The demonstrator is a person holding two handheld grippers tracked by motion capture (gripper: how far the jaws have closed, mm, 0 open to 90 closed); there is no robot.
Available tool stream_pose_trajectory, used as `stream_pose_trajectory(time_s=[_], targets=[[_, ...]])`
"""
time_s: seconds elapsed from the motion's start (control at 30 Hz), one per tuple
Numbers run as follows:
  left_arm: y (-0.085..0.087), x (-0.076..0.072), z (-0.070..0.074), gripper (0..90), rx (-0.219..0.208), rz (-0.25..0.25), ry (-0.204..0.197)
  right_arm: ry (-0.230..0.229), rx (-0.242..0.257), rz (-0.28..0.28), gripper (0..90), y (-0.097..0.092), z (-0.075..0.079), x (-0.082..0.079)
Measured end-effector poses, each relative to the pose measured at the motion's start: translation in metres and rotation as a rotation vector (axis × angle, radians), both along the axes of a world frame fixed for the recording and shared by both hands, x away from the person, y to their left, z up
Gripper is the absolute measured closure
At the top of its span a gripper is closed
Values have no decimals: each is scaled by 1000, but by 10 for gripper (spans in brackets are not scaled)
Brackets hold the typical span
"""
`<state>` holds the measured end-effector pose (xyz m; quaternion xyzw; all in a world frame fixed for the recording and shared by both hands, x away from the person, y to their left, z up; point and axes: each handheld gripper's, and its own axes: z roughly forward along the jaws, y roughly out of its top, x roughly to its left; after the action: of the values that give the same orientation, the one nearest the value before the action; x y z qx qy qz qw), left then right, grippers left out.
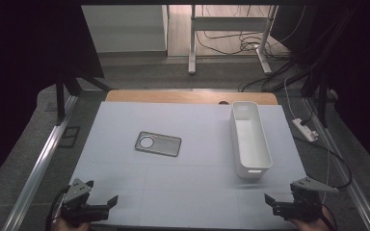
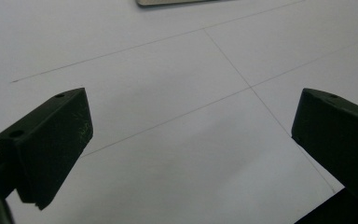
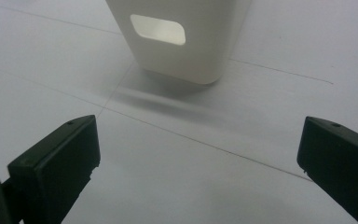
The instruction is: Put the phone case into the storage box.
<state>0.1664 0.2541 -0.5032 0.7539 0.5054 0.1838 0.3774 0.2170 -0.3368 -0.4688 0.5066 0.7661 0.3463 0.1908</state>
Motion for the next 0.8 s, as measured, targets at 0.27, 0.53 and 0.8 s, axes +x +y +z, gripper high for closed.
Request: stream_pose_trajectory(time_s=[0.27, 0.53, 0.8], targets=[[2, -2, 0, 0, -11, 10, 5, -8, -25, 42, 0, 5, 0, 0], [2, 0, -1, 0, -11, 6, 22, -12, -26, 51, 0, 6, 0, 0], [2, 1, -1, 0, -1, 34, 38, -18, -36, 59, 0, 7, 0, -1]])
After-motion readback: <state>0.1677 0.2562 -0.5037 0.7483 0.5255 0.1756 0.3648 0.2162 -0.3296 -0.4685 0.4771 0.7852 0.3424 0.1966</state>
